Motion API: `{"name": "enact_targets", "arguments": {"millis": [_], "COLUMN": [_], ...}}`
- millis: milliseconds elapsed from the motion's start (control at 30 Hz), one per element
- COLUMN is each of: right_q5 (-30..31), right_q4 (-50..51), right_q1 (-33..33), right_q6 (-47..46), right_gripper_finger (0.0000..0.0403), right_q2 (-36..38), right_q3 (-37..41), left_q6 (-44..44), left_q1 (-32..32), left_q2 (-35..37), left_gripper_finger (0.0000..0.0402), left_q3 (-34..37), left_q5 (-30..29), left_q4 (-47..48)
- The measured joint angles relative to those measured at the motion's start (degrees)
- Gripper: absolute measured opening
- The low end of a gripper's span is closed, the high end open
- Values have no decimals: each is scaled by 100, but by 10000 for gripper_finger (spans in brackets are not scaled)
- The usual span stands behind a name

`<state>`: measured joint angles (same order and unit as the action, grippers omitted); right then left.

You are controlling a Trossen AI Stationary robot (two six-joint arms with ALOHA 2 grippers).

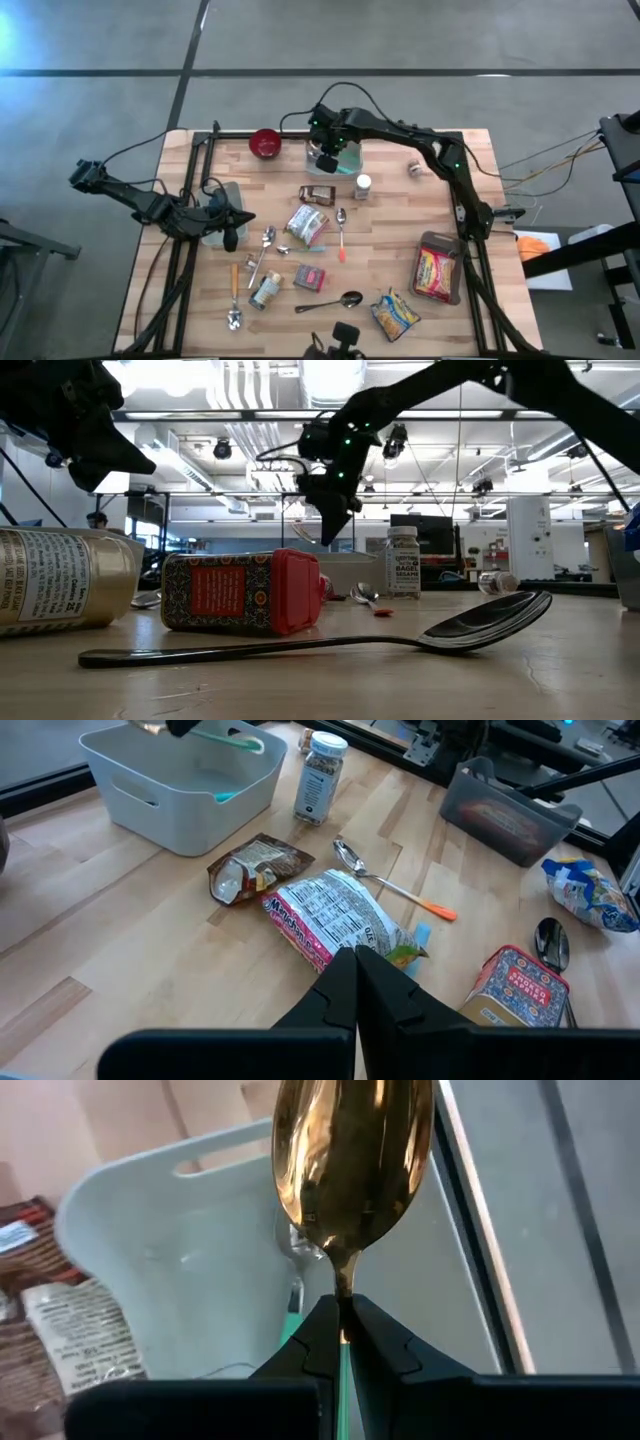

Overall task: Pick & Place Food Item
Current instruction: Put the green spoon into the right gray bin

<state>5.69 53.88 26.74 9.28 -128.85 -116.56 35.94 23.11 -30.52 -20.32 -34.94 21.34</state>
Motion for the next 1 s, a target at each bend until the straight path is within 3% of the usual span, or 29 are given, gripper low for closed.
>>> {"name": "enact_targets", "arguments": {"millis": [333, 1000], "right_q5": [-12, -841], "right_q4": [606, 918], "right_q1": [11, 25], "right_q6": [-334, -873], "right_gripper_finger": [8, 8], "right_q2": [-601, -639], "right_q3": [-569, -221], "left_q6": [-1, 0], "left_q1": [1, 0], "left_q2": [0, 0], "left_gripper_finger": [1, 0], "left_q3": [0, 0], "left_q5": [2, 2], "left_q4": [0, 0]}}
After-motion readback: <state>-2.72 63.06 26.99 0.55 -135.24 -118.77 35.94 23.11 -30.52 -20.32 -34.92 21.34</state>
